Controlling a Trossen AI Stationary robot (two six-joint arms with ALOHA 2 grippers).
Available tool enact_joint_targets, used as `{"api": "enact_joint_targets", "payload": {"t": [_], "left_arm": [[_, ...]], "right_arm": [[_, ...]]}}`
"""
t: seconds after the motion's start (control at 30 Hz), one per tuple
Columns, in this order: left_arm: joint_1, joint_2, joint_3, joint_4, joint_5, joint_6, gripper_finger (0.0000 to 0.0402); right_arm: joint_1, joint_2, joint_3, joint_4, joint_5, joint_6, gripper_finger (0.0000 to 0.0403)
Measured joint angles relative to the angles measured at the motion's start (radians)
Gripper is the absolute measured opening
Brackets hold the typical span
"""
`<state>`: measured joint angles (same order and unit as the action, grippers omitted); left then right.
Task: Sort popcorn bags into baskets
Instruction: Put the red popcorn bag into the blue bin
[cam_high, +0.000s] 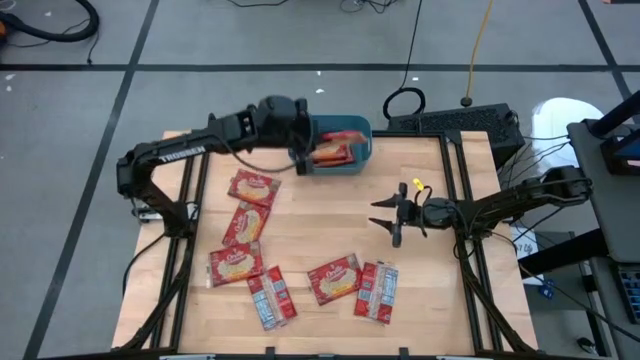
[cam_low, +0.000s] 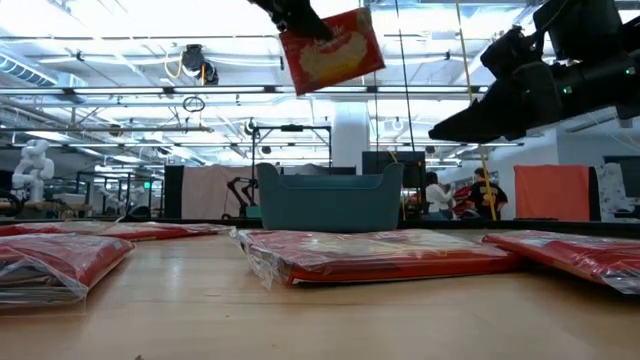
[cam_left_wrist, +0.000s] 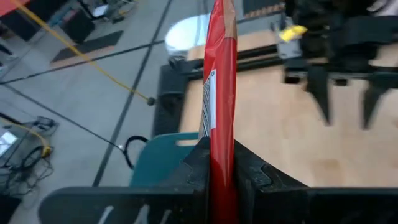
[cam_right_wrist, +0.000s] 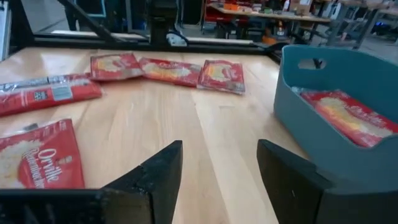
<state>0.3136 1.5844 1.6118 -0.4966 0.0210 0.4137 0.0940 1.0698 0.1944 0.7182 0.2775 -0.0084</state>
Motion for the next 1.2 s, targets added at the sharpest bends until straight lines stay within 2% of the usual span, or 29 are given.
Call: {"api": "enact_joint_targets", "payload": {"t": [0.13,0.4,0.57,0.73,1.2], "left_arm": [[0.072,0.002,0.001,0.004,0.045,0.011,0.0024],[0.181,0.08,0.001,0.1,0.191,-0.008,0.0038],[0.244,0.136,0.0,0.085,0.273,-0.024,0.0028],[0.298,0.203,0.0,0.065,0.337,-0.027,0.004],[0.35,0.359,0.0,-0.007,0.374,0.008,0.0046]], "right_arm": [[0.001,0.0,0.0,0.002,-0.045,0.026,0.0198],[0.014,0.0,0.0,-0.005,-0.047,0.042,0.0188],[0.015,0.001,0.0,-0.016,-0.046,0.049,0.0188],[0.015,0.008,0.0,-0.011,-0.044,0.049,0.0187],[0.019,0.008,0.0,-0.014,-0.045,0.051,0.0187]]}}
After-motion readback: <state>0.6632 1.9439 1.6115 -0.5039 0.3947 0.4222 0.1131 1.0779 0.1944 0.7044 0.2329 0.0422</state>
